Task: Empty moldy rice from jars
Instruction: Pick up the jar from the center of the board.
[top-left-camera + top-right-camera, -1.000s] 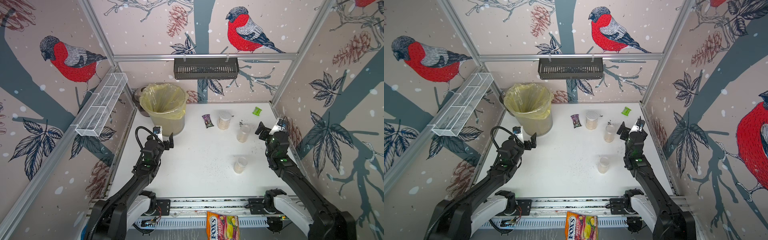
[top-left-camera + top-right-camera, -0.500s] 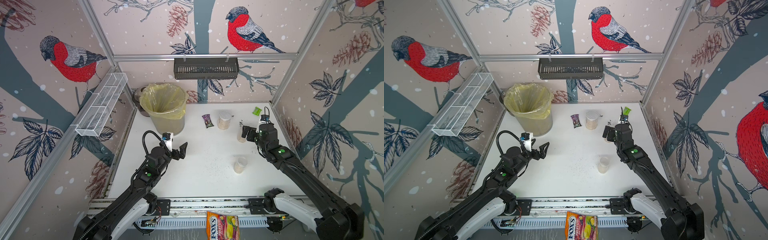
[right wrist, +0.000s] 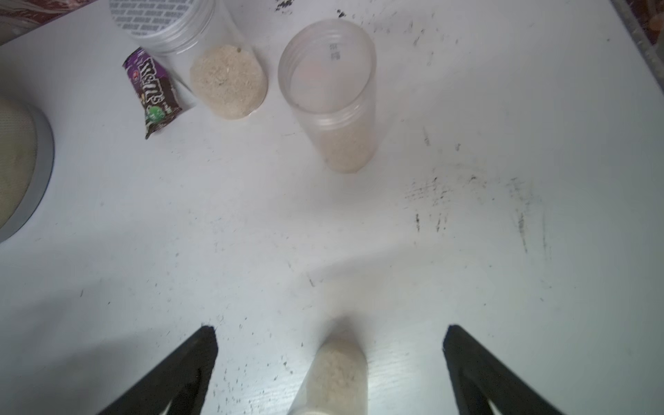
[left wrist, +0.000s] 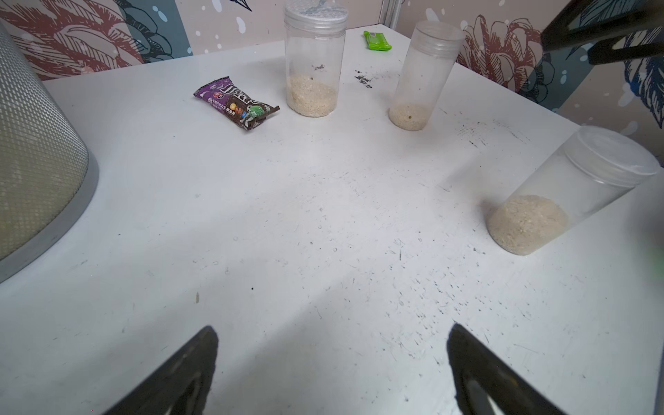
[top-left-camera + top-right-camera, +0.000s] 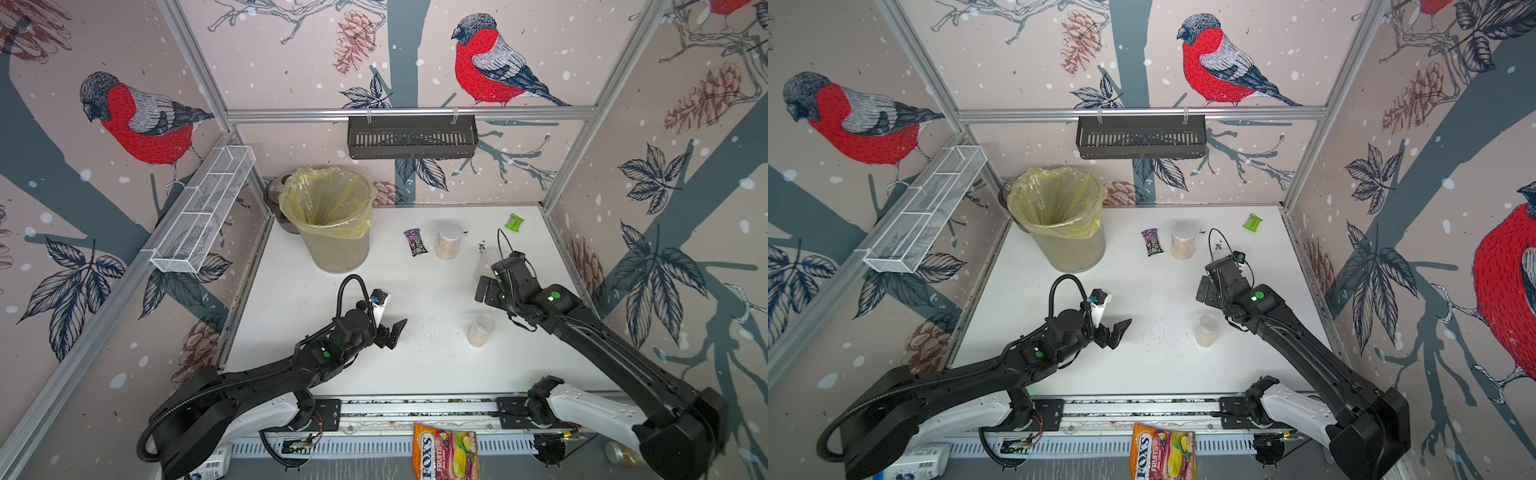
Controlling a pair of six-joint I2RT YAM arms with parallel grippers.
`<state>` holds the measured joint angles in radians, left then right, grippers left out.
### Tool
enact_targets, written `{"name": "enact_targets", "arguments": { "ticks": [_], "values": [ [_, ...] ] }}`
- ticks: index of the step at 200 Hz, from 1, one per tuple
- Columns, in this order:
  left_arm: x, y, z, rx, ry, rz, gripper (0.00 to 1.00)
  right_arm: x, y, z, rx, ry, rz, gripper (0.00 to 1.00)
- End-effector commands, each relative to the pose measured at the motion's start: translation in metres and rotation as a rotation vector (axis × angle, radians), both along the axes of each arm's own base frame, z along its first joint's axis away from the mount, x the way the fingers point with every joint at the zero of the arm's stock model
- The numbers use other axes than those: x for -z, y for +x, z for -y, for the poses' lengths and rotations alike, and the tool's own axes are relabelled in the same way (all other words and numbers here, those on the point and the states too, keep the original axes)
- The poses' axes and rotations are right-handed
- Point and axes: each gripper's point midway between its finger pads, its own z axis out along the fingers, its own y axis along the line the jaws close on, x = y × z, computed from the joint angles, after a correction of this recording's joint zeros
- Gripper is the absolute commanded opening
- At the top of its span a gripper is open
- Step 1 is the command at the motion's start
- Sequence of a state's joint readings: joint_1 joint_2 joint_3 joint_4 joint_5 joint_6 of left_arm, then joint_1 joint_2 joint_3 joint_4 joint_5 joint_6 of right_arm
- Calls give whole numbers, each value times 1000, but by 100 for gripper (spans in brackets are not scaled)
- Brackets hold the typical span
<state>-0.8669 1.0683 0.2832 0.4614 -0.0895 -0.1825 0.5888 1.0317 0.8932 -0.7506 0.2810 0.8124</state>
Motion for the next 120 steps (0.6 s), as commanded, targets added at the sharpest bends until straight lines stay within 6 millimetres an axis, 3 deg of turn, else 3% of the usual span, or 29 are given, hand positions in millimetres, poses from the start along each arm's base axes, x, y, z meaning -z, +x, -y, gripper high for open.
{"name": "enact_targets", "arguments": {
  "ticks": [1, 36, 120],
  "values": [
    [-24, 5, 13, 29, -72, 89, 98, 3, -15, -9, 32, 62, -29, 100],
    [-28, 8, 12, 26, -74, 150, 98, 16, -30, -25, -14, 25, -96, 100],
    [-33, 7, 2, 1, -46, 219, 98, 38, -53, -22, 12, -48, -155, 100]
  ]
}}
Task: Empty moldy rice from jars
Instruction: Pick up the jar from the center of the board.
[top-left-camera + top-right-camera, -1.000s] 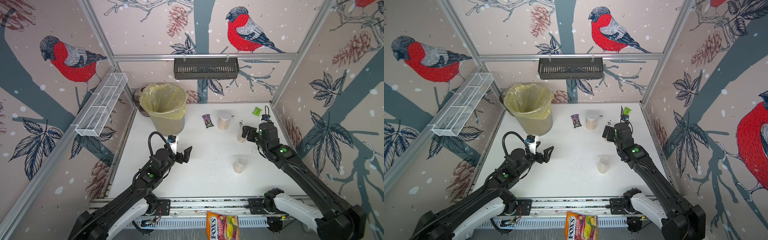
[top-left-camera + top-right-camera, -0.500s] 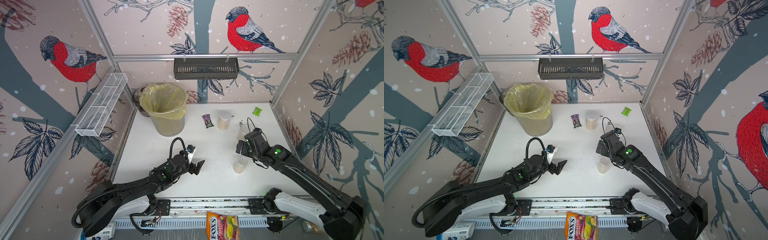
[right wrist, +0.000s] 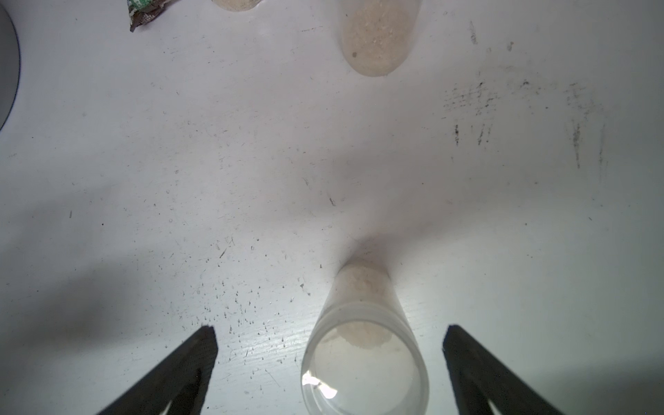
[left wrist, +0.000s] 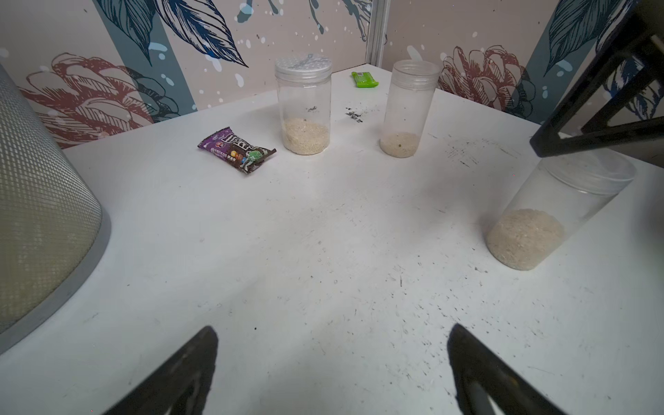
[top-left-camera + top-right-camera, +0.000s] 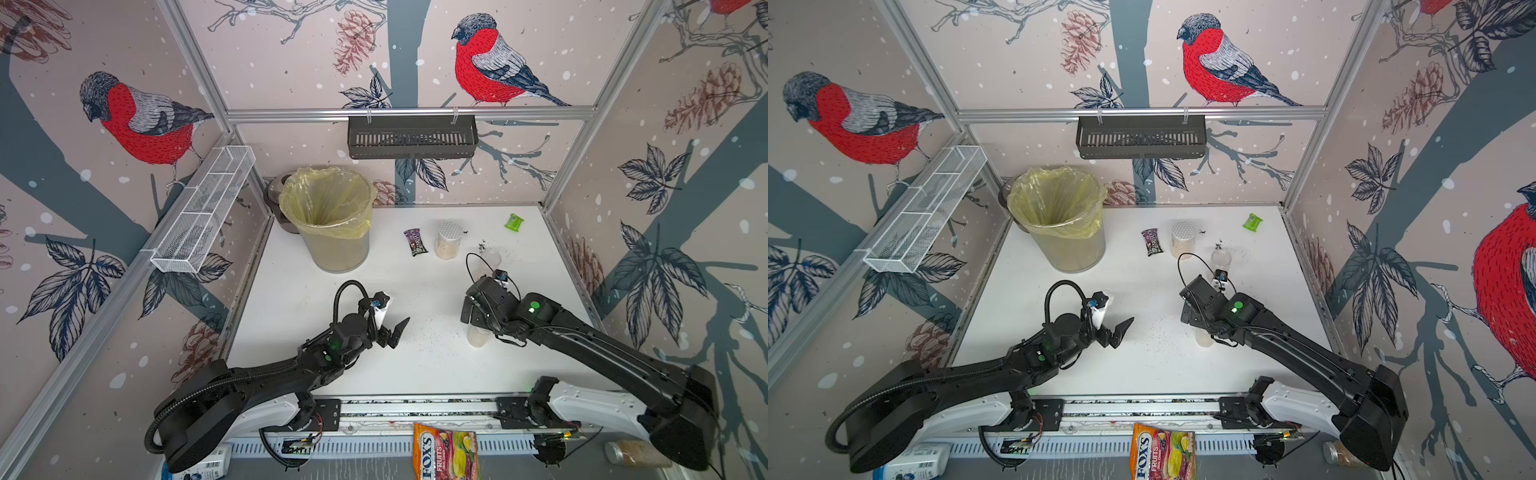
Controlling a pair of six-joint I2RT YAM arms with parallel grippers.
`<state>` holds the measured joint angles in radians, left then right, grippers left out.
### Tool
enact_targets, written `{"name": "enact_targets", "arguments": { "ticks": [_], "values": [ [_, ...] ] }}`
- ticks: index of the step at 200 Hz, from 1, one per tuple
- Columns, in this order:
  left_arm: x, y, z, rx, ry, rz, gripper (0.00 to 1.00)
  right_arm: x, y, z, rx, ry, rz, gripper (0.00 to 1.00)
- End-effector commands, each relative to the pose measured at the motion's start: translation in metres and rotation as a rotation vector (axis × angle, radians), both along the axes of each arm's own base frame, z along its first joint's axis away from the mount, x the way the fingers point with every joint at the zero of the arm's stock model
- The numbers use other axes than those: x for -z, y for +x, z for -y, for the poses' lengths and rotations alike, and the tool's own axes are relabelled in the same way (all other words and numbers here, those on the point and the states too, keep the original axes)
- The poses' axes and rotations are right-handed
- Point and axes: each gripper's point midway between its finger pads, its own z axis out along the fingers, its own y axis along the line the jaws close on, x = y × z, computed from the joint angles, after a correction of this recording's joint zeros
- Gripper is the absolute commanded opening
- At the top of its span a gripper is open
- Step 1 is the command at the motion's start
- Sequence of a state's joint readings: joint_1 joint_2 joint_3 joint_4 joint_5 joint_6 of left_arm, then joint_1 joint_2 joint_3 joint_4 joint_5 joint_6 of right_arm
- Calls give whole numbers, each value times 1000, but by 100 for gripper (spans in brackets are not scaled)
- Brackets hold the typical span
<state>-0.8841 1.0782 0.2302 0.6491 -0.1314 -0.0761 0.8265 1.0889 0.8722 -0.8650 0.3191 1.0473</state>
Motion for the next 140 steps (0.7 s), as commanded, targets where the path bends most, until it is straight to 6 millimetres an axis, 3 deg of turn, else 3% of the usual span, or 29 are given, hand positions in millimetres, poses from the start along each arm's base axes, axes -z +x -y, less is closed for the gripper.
{"name": "enact_targets", "arguments": {
  "ticks": [1, 140],
  "values": [
    [-16, 3, 0, -10, -35, 58, 98, 6, -7, 10, 34, -28, -13, 100],
    [-3, 4, -3, -34, -32, 18, 98, 26, -11, 6, -7, -71, -31, 82]
  ]
}}
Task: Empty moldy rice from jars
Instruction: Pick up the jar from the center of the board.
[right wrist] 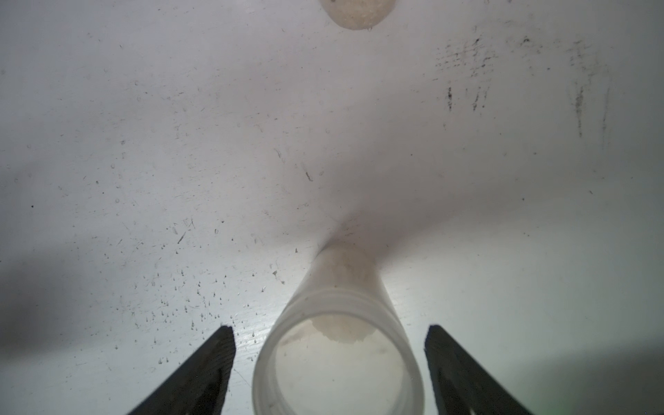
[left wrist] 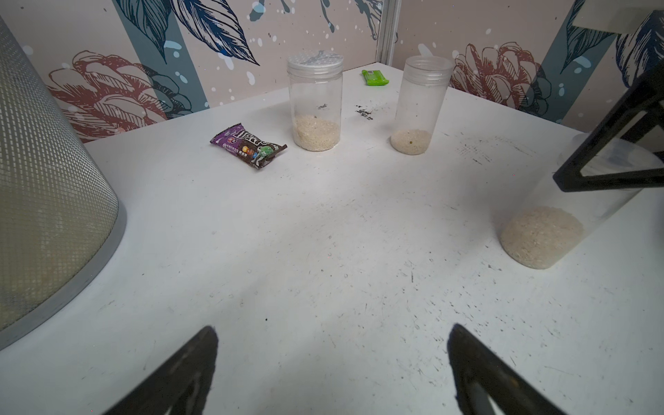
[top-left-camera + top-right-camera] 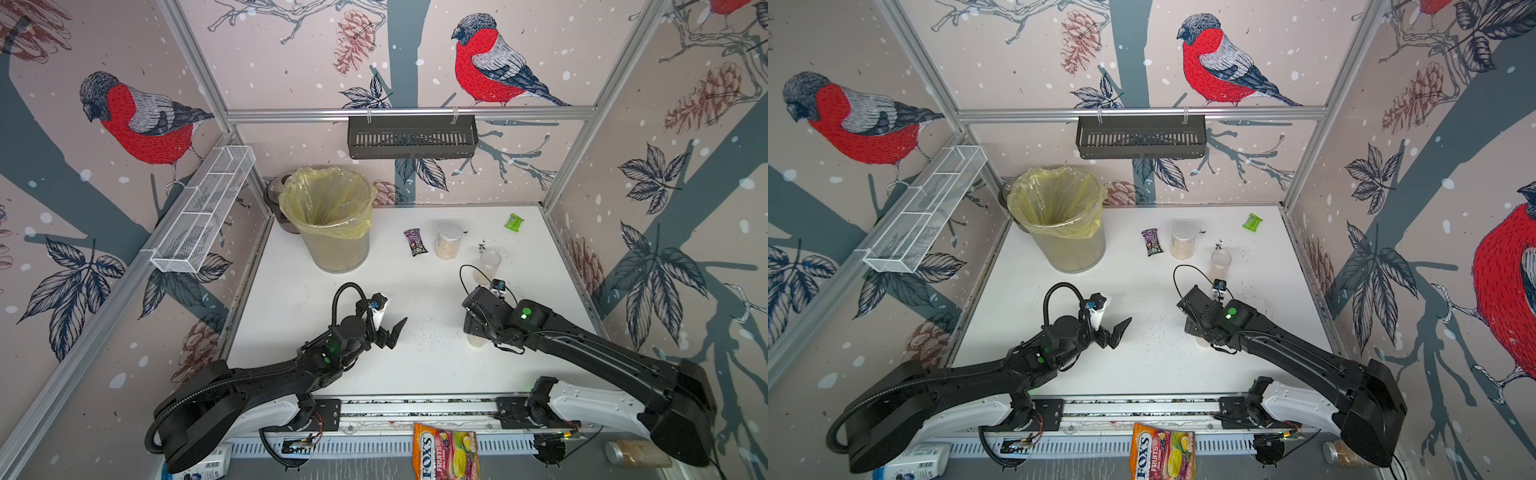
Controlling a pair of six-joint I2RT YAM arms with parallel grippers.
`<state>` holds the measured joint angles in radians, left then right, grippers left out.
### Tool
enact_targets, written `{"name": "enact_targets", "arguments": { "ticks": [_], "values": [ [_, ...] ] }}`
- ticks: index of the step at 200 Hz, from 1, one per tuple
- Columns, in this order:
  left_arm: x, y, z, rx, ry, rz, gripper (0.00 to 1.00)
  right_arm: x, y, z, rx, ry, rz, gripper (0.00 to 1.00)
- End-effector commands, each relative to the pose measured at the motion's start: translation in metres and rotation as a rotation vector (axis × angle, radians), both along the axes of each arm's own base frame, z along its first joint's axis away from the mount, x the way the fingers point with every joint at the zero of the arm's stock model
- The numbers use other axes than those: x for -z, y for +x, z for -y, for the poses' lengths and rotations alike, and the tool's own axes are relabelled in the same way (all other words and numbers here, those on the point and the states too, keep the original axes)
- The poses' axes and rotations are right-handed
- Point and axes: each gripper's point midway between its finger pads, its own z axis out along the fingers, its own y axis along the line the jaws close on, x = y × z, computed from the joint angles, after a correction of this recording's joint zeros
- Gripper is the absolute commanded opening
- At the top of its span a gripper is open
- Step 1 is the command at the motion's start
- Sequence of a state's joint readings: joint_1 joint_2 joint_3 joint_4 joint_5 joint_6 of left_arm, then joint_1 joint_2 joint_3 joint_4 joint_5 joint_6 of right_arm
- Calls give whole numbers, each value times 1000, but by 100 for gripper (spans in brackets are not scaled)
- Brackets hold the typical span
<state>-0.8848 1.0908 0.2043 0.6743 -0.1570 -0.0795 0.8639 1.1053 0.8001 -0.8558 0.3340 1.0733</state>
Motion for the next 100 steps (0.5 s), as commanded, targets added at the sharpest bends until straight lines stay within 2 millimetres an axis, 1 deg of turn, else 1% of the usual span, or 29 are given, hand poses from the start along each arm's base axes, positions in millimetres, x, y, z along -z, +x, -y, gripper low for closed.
{"name": "enact_targets", "arguments": {
  "ticks": [1, 59, 75, 100],
  "values": [
    [-12, 4, 3, -10, -44, 23, 98, 0, 2, 1, 2, -15, 12, 82],
    [-15, 7, 1, -28, -39, 32, 98, 9, 1, 1, -11, -17, 2, 76],
    [-15, 7, 1, -29, -40, 28, 98, 10, 1, 1, -10, -19, 6, 75],
    [-15, 7, 3, -27, -40, 24, 98, 12, 1, 3, -8, -21, 14, 72]
  ]
}}
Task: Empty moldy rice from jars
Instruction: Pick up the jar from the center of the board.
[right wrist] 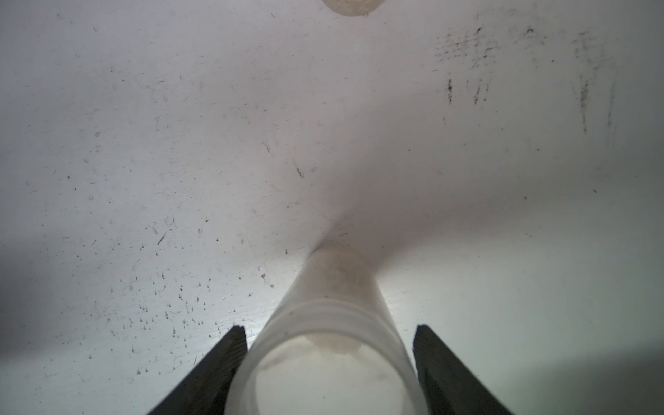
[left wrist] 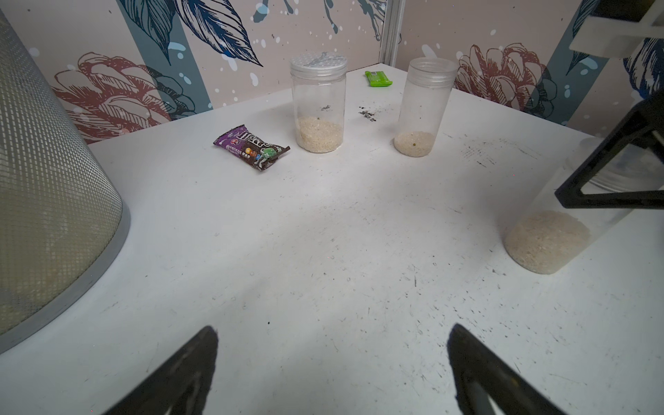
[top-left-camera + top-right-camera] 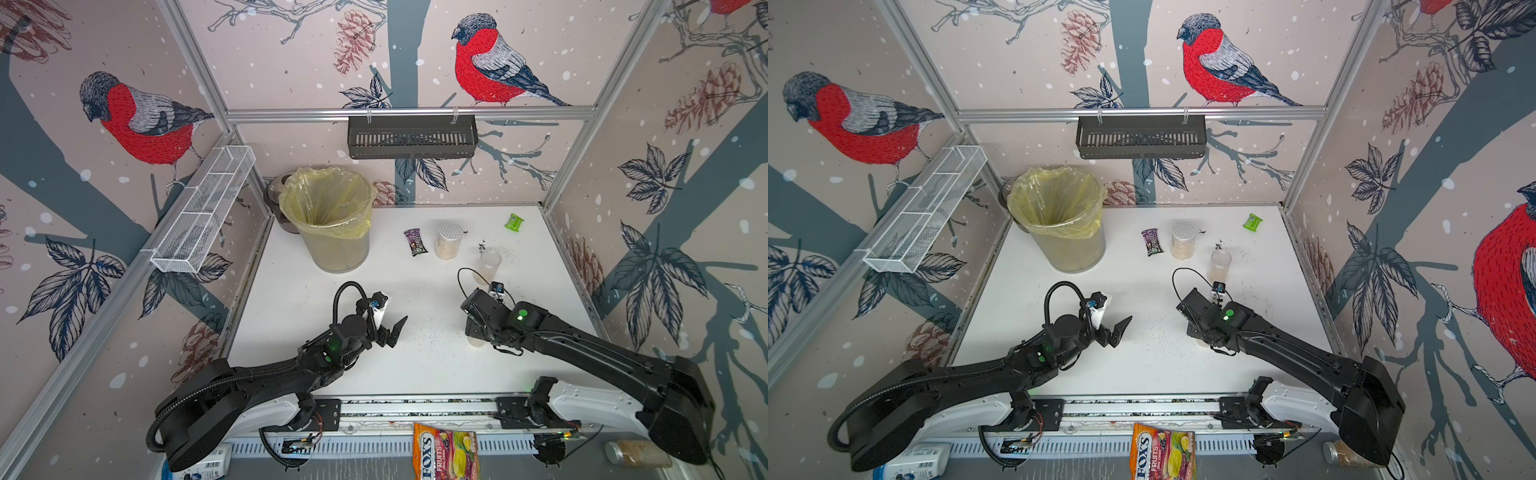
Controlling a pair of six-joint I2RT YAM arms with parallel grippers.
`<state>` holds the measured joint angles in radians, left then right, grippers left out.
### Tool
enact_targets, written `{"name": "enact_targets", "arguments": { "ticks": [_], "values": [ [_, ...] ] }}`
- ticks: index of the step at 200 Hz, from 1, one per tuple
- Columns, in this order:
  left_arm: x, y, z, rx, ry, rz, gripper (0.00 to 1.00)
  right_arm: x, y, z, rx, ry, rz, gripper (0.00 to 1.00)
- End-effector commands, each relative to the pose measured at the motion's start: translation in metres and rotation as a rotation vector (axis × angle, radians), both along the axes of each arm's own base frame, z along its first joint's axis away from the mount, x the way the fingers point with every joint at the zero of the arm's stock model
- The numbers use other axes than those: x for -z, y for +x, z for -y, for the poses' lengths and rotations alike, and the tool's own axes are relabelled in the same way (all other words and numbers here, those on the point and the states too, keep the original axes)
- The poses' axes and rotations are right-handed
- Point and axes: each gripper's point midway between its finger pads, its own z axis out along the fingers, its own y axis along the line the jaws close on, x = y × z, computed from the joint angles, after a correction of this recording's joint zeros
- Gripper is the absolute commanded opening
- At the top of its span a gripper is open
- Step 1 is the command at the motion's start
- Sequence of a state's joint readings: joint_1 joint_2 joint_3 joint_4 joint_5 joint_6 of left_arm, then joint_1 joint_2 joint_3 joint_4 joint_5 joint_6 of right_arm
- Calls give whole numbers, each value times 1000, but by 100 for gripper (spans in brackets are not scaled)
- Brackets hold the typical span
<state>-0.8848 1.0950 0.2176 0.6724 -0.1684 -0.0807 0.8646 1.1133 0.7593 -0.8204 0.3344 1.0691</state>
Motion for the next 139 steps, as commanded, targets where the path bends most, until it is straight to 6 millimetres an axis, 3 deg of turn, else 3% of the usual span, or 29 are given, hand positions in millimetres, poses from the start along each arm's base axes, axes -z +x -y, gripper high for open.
{"name": "enact_targets", "arguments": {
  "ticks": [1, 60, 139],
  "values": [
    [-10, 4, 2, -16, -35, 17, 98, -1, 3, 2, -3, -8, 23, 72],
    [-4, 7, 3, -29, -29, -1, 98, 1, 5, 5, 0, -11, 36, 69],
    [-1, 9, 1, -45, -39, -7, 98, 7, 6, 4, -4, -4, 32, 57]
  ]
}}
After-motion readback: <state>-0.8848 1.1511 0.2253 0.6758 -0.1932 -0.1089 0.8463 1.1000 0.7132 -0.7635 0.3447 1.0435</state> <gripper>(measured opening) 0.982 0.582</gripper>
